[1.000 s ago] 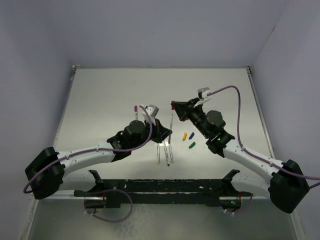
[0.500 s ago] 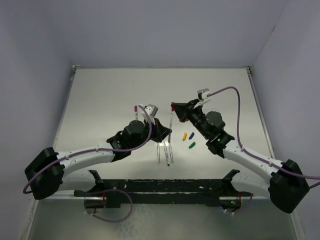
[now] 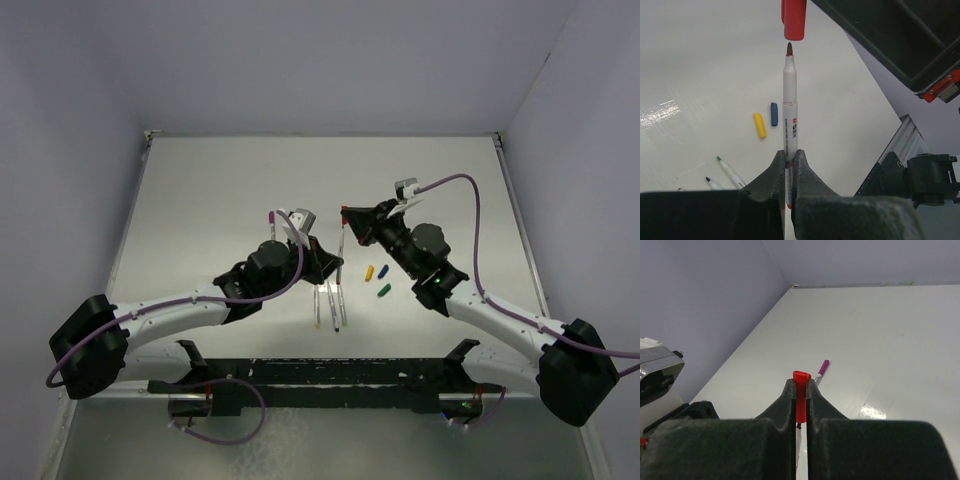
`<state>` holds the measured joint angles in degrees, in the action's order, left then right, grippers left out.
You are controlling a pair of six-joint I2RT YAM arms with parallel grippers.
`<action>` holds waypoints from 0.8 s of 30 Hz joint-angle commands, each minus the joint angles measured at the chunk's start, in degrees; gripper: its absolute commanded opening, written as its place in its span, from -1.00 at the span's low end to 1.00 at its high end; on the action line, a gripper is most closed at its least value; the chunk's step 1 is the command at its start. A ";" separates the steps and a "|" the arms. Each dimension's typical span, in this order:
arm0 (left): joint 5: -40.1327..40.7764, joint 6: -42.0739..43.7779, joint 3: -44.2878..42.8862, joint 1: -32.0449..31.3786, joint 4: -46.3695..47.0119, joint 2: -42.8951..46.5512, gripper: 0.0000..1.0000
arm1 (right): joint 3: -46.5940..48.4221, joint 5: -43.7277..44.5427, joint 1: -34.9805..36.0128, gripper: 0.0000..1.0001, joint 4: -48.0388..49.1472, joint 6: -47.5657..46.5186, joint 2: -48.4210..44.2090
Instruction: Insert the pens into the pen caps
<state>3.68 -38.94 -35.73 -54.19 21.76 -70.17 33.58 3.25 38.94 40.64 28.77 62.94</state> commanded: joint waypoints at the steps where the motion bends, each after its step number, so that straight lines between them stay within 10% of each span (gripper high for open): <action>1: 1.21 0.07 -0.40 -0.27 2.97 1.36 -1.00 | -0.05 -0.91 -0.03 -1.00 3.20 0.37 -1.19; 24: 4.11 0.90 0.55 -0.30 5.62 2.53 -1.00 | -2.56 -4.75 0.05 -1.00 5.13 4.20 0.38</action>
<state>5.54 -38.83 -35.70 -54.19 21.91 -69.91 31.42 0.45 38.94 42.30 31.62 63.37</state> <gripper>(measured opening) 0.035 0.031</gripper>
